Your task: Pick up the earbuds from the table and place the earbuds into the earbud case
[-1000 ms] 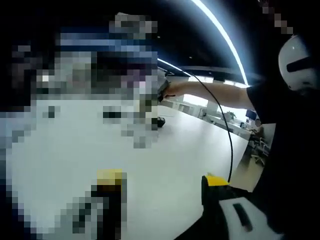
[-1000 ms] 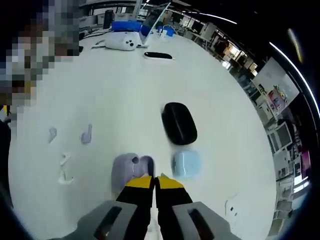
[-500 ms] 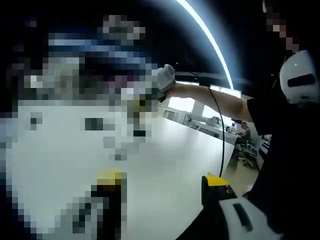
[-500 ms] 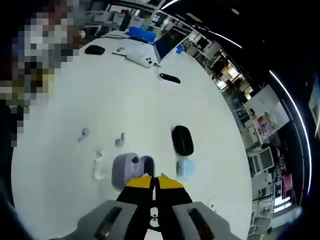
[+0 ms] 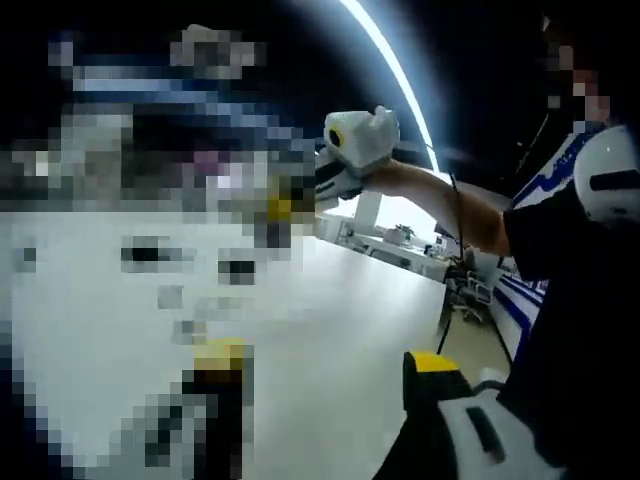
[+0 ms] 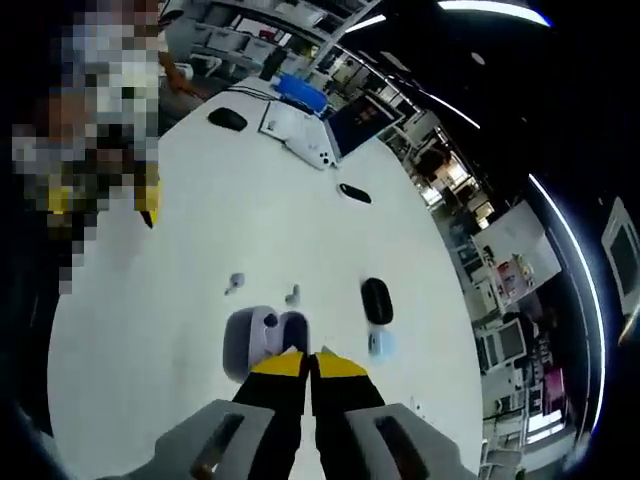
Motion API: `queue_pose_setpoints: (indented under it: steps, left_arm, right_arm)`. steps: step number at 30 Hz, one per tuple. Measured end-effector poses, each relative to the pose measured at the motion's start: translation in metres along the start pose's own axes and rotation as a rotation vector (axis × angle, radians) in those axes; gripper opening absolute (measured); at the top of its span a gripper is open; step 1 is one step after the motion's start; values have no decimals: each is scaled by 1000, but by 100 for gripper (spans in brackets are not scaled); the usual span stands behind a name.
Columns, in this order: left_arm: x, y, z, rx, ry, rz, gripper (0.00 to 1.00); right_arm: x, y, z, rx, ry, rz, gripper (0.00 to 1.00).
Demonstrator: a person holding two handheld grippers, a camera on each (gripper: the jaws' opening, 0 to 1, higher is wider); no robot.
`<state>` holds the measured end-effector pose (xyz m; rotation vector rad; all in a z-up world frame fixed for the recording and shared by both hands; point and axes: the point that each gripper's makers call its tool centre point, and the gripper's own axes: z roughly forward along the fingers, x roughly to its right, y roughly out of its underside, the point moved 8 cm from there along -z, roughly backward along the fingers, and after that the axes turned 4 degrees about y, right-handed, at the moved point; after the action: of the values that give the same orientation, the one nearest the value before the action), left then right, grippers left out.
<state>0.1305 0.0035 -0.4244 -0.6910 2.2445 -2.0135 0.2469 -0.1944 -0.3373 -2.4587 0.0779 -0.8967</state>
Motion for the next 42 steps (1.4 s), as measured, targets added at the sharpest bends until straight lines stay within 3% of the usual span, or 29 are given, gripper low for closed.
queue_pose_setpoints:
  steps: [3,9,20,26,35,42]
  left_arm:
    - [-4,-2,10,7,27,-16,64]
    - [-19,-7,25,-5,51,-17,63]
    - [-37,-3,56,-66,93,46,55]
    - [-38,0,68,-65,109,92,52]
    - [-43,6,74,-102,114,171,38]
    - [-49,10,72,-102,96,130,33]
  right_arm:
    - [-14,-3,-4,10,32,-48,2]
    - [-33,-2,-2,40,42,-51,2]
    - [-68,2,8,74,79,-133,2]
    - [-83,0,13,95,118,-171,2]
    - [-104,-2,26,108,162,-246,2]
    - [-113,-6,28,136,191,-278,2]
